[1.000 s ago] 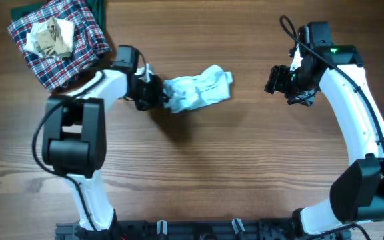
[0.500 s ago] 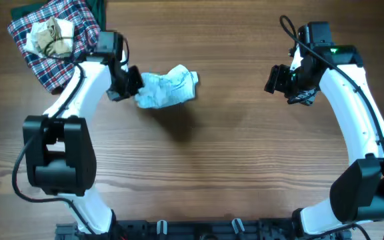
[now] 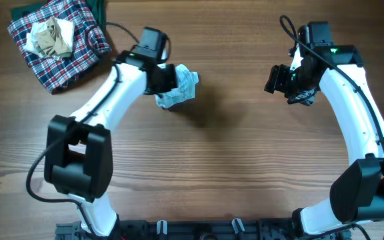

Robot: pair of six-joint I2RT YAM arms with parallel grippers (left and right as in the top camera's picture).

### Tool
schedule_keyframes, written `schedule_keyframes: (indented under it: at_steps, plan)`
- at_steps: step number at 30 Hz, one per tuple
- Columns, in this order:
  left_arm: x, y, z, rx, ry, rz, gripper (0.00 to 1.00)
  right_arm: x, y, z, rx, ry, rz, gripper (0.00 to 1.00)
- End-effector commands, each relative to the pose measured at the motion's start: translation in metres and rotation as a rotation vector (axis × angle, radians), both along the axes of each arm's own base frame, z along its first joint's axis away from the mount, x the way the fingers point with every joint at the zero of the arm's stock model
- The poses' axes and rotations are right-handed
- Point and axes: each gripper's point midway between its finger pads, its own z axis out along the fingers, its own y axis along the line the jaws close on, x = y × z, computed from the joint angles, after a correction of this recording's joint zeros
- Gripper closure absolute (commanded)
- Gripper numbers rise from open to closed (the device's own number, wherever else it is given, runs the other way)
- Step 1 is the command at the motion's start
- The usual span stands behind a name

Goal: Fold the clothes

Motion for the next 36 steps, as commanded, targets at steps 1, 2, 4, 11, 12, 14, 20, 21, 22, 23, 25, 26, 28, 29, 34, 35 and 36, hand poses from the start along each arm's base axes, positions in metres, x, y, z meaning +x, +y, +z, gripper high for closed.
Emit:
schedule_keyframes:
  at_steps: [1,2,4,11,12,14,20,21,22,23,25,26,28,29,34,35,36]
  plan:
    - [0.006,-0.028,0.022,-0.039,-0.079,-0.022,0.96,0.005,0.000,0.013,0.008,-0.042,0.010,0.25]
    - [0.007,-0.035,0.024,-0.050,-0.091,-0.022,0.96,0.005,0.000,0.013,0.008,-0.042,0.010,0.25]
    - [0.009,-0.044,0.027,-0.063,-0.116,-0.039,0.96,0.005,0.001,0.013,0.010,-0.042,0.010,0.25]
    - [0.011,-0.058,0.022,-0.064,-0.135,-0.055,0.82,0.002,0.004,0.013,0.030,-0.029,0.016,0.25]
    - [0.012,-0.054,0.019,-0.045,-0.134,-0.047,0.70,0.002,0.004,0.013,0.030,-0.029,0.015,0.25]
    - [0.011,-0.052,0.015,-0.029,-0.126,-0.042,0.55,0.002,0.004,0.013,0.030,-0.029,0.015,0.25]
    - [0.013,-0.049,0.012,-0.023,-0.122,-0.038,0.14,0.006,0.026,0.019,0.144,-0.062,0.096,0.27]
    - [0.015,-0.045,0.013,-0.023,-0.124,-0.029,0.14,0.008,0.035,0.022,0.180,-0.078,0.130,0.28]
    - [0.016,-0.041,0.014,-0.023,-0.123,-0.019,0.14,0.009,0.040,0.024,0.206,-0.088,0.139,0.28]
    - [0.019,-0.033,0.016,-0.023,-0.124,-0.001,0.14,0.012,0.052,0.028,0.251,-0.108,0.164,0.35]
    - [0.026,-0.012,0.023,-0.023,-0.129,0.048,0.14,0.016,0.070,0.036,0.318,-0.143,0.205,0.48]
    - [0.030,0.002,0.028,-0.024,-0.136,0.080,0.15,0.020,0.081,0.041,0.354,-0.168,0.228,0.57]
    - [0.037,0.036,0.038,-0.029,-0.139,0.170,0.19,0.025,0.091,0.046,0.387,-0.188,0.211,0.74]
    - [0.039,0.049,0.043,-0.033,-0.142,0.197,0.24,0.029,0.096,0.049,0.399,-0.201,0.203,0.80]
    - [0.034,0.104,0.052,-0.081,-0.093,0.308,0.45,0.044,0.138,0.045,0.447,-0.231,0.200,0.84]
    - [0.030,0.108,0.050,-0.080,-0.071,0.317,0.45,0.047,0.146,0.037,0.435,-0.219,0.185,0.85]
    - [0.027,0.110,0.048,-0.076,-0.057,0.321,0.45,0.049,0.150,0.024,0.403,-0.198,0.156,0.85]
